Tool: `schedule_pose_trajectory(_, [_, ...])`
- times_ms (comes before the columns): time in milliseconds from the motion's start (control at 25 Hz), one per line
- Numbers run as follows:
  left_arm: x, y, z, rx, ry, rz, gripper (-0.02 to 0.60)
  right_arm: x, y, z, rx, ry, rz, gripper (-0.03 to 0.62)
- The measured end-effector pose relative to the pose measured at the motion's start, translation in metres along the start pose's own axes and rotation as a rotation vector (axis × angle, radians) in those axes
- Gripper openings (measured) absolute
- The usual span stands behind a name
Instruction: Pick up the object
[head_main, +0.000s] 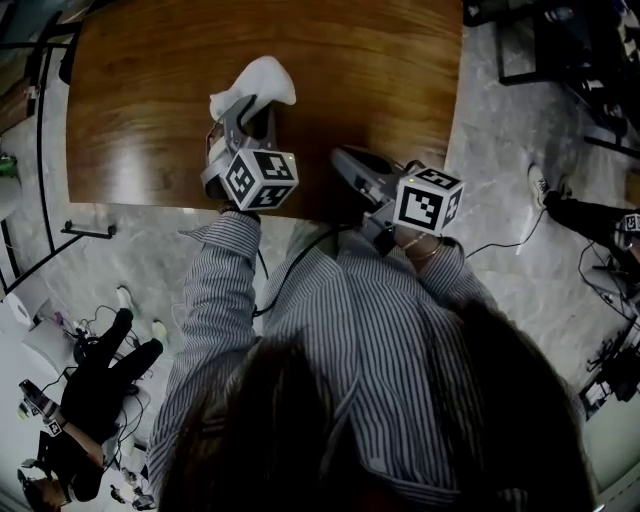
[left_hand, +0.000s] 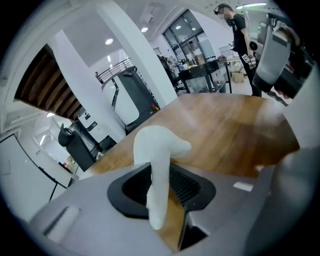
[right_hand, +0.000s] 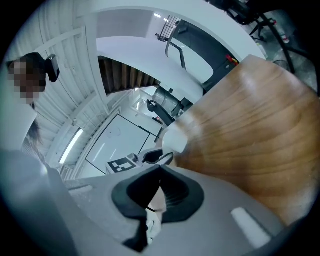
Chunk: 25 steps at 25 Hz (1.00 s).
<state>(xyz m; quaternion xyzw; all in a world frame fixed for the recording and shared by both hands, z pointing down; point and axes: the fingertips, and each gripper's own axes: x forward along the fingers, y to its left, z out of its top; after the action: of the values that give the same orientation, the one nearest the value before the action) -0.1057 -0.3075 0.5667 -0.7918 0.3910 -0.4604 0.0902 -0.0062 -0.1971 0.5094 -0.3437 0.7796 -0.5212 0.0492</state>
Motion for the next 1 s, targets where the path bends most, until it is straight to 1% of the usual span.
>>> schedule_pose_trajectory(80, [-0.011,0.009,0.001,-0.041,-0.002,0.014,0.121,-0.002,0.006,0.008,-0.006,-0.014,0.003,0.002])
schedule_pose_trajectory(120, [-0.017,0.015,0.003,-0.075,-0.013,0.017,0.121,-0.002,0.010,0.012,-0.012,-0.022,0.007,0.002])
schedule_pose_trajectory(160, [-0.024,0.021,0.005,-0.129,-0.029,0.013,0.121,-0.002,0.014,0.016,-0.025,-0.030,0.011,0.002])
schedule_pose_trajectory(200, [-0.032,0.028,0.007,-0.206,-0.051,0.002,0.121,0.000,0.019,0.020,-0.045,-0.034,0.012,0.002])
schedule_pose_trajectory(280, [-0.048,0.040,0.011,-0.386,-0.100,-0.038,0.121,0.003,0.030,0.027,-0.097,-0.037,0.015,0.002])
schedule_pose_trajectory(320, [-0.056,0.044,0.013,-0.464,-0.124,-0.058,0.121,0.005,0.035,0.031,-0.121,-0.038,0.020,0.002])
schedule_pose_trajectory(360, [-0.065,0.045,0.015,-0.526,-0.144,-0.076,0.121,0.006,0.041,0.034,-0.142,-0.039,0.024,0.002])
schedule_pose_trajectory(480, [-0.091,0.042,0.019,-0.659,-0.191,-0.113,0.121,0.006,0.052,0.040,-0.219,-0.029,0.026,0.002])
schedule_pose_trajectory(560, [-0.105,0.039,0.020,-0.764,-0.231,-0.138,0.121,0.007,0.057,0.042,-0.267,-0.021,0.022,0.002])
schedule_pose_trajectory(640, [-0.114,0.036,0.019,-0.867,-0.265,-0.182,0.121,0.009,0.062,0.042,-0.295,-0.013,0.022,0.002])
schedule_pose_trajectory(720, [-0.121,0.031,0.018,-0.939,-0.287,-0.223,0.121,0.013,0.068,0.038,-0.310,0.000,0.027,0.002])
schedule_pose_trajectory(800, [-0.128,0.027,0.016,-0.986,-0.308,-0.248,0.121,0.015,0.072,0.032,-0.326,0.016,0.030,0.002])
schedule_pose_trajectory(880, [-0.133,0.021,0.015,-1.021,-0.334,-0.273,0.121,0.017,0.075,0.025,-0.351,0.032,0.020,0.002])
schedule_pose_trajectory(1000, [-0.136,0.013,0.014,-1.043,-0.356,-0.302,0.121,0.019,0.072,0.015,-0.389,0.073,-0.012,0.002])
